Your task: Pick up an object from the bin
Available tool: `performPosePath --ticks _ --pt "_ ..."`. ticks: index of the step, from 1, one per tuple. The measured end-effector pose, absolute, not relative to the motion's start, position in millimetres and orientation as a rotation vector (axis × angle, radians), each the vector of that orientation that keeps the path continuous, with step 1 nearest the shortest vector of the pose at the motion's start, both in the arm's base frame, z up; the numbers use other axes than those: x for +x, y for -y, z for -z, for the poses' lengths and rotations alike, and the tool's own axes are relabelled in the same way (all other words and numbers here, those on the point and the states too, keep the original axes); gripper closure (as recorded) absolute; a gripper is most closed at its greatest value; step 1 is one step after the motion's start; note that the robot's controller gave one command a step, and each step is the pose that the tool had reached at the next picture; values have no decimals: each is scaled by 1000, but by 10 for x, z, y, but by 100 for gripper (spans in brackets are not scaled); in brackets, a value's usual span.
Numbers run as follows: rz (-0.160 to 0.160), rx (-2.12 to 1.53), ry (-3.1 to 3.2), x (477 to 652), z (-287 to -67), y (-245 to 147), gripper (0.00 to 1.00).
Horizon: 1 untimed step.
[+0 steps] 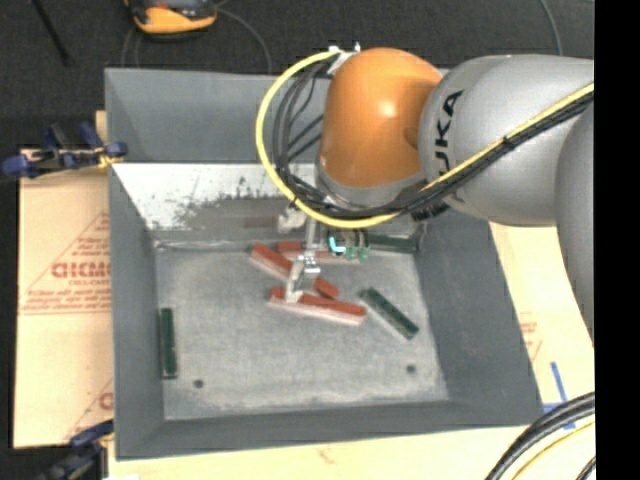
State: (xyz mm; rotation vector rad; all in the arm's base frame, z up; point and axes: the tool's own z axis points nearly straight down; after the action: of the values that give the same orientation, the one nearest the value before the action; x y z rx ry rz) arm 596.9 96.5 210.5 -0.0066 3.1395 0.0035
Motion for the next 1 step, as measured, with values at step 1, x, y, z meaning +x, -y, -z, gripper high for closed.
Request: performPosePath --ticks 1 --pt "-4 -4 -3138 5974 -2112 -962 0"
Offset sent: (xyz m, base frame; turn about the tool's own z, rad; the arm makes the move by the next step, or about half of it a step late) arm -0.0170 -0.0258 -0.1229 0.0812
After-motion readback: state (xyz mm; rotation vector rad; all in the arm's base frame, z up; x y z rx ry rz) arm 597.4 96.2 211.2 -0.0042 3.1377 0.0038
